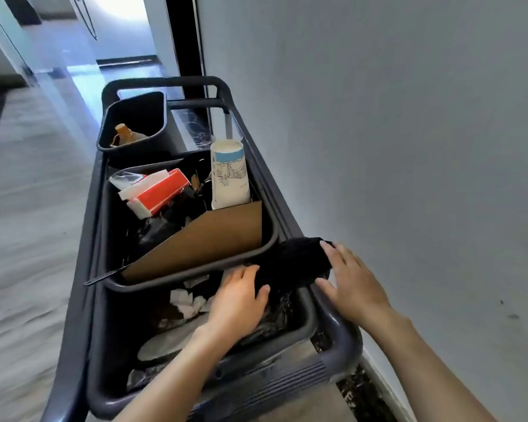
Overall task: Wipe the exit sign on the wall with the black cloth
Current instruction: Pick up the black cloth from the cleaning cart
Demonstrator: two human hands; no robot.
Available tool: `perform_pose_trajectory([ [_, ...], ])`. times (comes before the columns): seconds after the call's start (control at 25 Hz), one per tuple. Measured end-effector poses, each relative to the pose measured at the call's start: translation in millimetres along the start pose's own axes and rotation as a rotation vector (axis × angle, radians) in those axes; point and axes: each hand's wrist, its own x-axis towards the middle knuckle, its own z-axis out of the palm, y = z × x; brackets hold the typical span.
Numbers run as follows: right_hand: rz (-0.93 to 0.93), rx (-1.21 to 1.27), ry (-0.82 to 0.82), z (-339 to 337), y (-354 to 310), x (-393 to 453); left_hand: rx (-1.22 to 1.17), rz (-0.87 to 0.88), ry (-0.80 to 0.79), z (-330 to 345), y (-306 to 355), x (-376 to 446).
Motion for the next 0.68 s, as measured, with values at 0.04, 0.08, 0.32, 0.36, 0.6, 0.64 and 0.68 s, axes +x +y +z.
perform_pose_trajectory([
  [0.04,0.014,0.04,-0.023,3,2,9,-0.06,-0.018,-0.018,6,1,8],
  [0.08,0.029,0.09,-0.045,4,4,17,-0.115,-0.037,-0.034,11,2,15],
  [0.32,0.05,0.305,-0.187,7,15,57,-0.388,-0.079,-0.121,30,7,51],
  [0.36,0.052,0.312,-0.196,8,15,60,-0.426,-0.073,-0.128,32,5,54],
  [0.6,0.231,0.316,-0.039,10,11,42,-0.321,-0.067,-0.111,23,13,60],
  [0.64,0.268,0.294,-0.015,6,11,36,-0.288,-0.055,-0.113,16,16,58],
  [0.68,0.297,0.271,0.023,1,12,31,-0.266,-0.018,-0.109,8,21,57],
])
